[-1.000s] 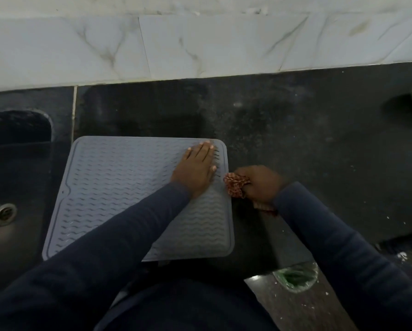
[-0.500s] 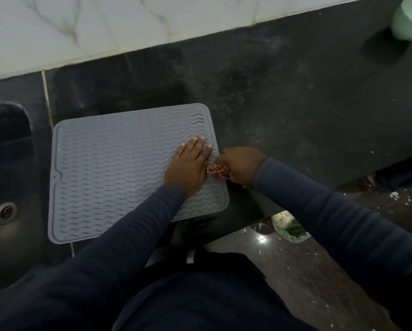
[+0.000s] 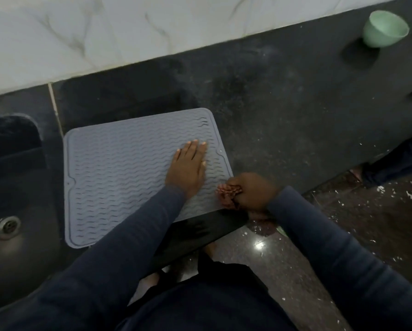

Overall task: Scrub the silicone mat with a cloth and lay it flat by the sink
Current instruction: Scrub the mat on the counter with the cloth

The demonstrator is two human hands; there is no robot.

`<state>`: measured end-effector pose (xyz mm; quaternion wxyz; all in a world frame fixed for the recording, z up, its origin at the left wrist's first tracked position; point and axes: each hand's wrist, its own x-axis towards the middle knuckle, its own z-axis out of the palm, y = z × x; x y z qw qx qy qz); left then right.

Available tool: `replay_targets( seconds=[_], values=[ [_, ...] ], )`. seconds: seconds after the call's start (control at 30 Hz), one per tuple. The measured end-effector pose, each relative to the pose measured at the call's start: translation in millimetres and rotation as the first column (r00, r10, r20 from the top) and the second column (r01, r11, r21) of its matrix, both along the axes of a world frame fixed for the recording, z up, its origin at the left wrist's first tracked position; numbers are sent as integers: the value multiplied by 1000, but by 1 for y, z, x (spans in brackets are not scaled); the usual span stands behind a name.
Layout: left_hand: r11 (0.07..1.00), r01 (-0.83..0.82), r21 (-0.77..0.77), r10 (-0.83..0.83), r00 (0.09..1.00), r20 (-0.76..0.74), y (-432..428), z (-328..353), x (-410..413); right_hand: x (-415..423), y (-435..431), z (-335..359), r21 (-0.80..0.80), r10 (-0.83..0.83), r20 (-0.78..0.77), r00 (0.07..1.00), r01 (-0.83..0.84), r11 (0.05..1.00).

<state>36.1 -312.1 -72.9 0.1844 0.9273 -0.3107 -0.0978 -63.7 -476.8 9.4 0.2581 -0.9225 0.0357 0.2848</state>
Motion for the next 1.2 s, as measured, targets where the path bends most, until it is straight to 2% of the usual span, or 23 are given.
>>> replay_targets(
  seconds=[0.07, 0.13, 0.2, 0.27, 0.33, 0.4, 0.47, 0.53, 0.6, 0.63, 0.67, 0.73, 0.8, 0.87, 0.97, 1.03, 1.1, 1.13, 1.17, 1.2],
  values=[
    [994, -89, -58, 89, 996, -1, 45, -1, 1, 1, 46, -3, 155, -153, 139, 978, 131, 979],
    [975, -202, -98, 204, 979, 10, 96, -7, 4, 7, 102, -13, 221, -228, 229, 946, 177, 959],
    [950, -290, -113, 292, 956, 3, 140, -10, 5, 16, 159, -24, 191, -199, 257, 946, 153, 970],
    [955, -285, -89, 289, 957, 40, 163, -13, 2, 20, 193, -31, 52, -120, 276, 954, 110, 993],
    [967, -252, -37, 254, 963, 86, 171, -14, -2, 14, 187, -34, -54, -112, 263, 958, 130, 990],
    [967, -253, -11, 253, 964, 85, 171, -13, -3, 2, 143, -37, -87, -230, 227, 946, 255, 963],
    [968, -249, -3, 248, 965, 89, 170, -12, -3, -12, 82, -34, -201, -385, 237, 892, 433, 879],
    [970, -243, 3, 242, 966, 94, 172, -13, -3, -17, 37, -28, -360, -500, 259, 827, 562, 745],
    [970, -242, 4, 240, 967, 89, 174, -16, -4, -4, 34, -23, -343, -585, 305, 751, 660, 669],
    [970, -242, 3, 241, 967, 85, 174, -16, -5, 7, 49, -19, -244, -618, 361, 698, 710, 660],
    [970, -243, 9, 241, 967, 86, 173, -15, -6, 20, 69, -19, -139, -612, 406, 679, 707, 693],
    [969, -248, 11, 246, 966, 83, 172, -14, -6, 43, 126, -23, -17, -478, 475, 739, 551, 835],
    [972, -236, 21, 233, 969, 80, 173, -12, -5, 55, 192, -35, -49, -300, 425, 854, 353, 934],
    [976, -215, 35, 212, 975, 66, 174, -12, -4, 50, 229, -31, -97, -246, 375, 894, 301, 949],
    [972, -232, 28, 228, 969, 96, 174, -12, -4, 37, 191, -27, -157, -170, 363, 916, 240, 958],
    [972, -230, 42, 226, 970, 89, 174, -14, -4, 27, 130, -25, -289, -192, 385, 903, 315, 904],
    [972, -230, 47, 225, 970, 90, 173, -14, -3, 28, 72, -19, -348, -435, 324, 840, 533, 771],
    [971, -236, 46, 231, 969, 91, 174, -14, -3, 34, 51, -16, -346, -559, 303, 772, 636, 690],
    [970, -237, 49, 232, 969, 90, 173, -14, -2, 45, 39, -16, -358, -619, 314, 720, 694, 625],
    [970, -236, 60, 231, 969, 82, 172, -15, -3, 55, 38, -13, -373, -632, 324, 704, 709, 598]
  ],
)
